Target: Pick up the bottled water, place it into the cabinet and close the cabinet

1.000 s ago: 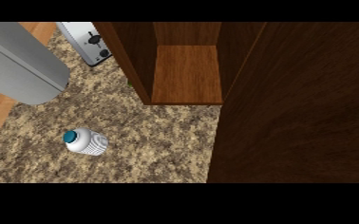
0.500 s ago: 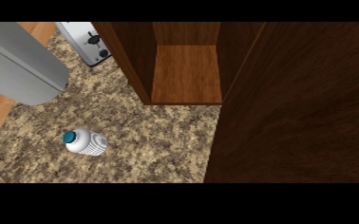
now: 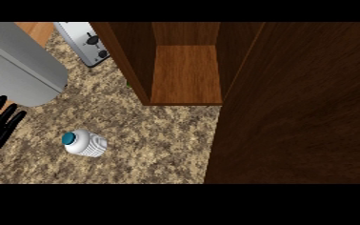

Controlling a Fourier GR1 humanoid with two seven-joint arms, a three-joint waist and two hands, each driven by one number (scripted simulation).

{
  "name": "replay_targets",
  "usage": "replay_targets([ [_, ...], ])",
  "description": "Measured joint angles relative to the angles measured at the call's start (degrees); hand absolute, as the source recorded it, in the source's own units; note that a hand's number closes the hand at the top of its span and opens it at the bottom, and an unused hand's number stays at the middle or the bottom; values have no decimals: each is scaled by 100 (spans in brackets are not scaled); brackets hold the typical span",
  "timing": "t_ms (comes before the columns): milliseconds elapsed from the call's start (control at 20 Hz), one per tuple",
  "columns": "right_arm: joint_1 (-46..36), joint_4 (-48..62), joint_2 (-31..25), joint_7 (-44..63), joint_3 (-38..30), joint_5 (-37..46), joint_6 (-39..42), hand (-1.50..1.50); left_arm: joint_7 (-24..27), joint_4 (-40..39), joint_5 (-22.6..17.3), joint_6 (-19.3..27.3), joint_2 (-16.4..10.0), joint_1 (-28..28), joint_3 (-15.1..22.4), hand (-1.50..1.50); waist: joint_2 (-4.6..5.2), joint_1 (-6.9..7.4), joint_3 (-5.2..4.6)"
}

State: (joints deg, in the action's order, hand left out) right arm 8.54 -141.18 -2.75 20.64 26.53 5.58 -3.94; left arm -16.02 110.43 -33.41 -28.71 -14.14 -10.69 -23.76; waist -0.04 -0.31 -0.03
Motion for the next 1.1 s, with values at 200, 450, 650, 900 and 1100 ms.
replay_targets([
  [200, -7, -18, -9, 44, 203, 45, -157, -150, 399, -544, 604, -130, 176, 94, 99, -150, -2, -12, -2],
  [450, -35, -40, -116, 111, 355, 115, -296, -150, 868, -1320, 1075, -398, 181, 162, 100, -150, -5, -22, -4],
  [650, -163, 11, -156, 156, 328, 139, -390, -150, 1263, -2103, 1550, -442, 165, 465, 157, -150, 0, -25, -4],
  [900, -149, -20, -241, 182, 500, 178, -520, -150, 2027, -3182, 2119, -556, 140, 627, 175, -150, -2, -42, -6],
  [1100, -17, -30, -396, 57, 532, 178, -552, -150, 2688, -4090, 2532, -608, 81, 868, 228, -150, 0, -51, -6],
])
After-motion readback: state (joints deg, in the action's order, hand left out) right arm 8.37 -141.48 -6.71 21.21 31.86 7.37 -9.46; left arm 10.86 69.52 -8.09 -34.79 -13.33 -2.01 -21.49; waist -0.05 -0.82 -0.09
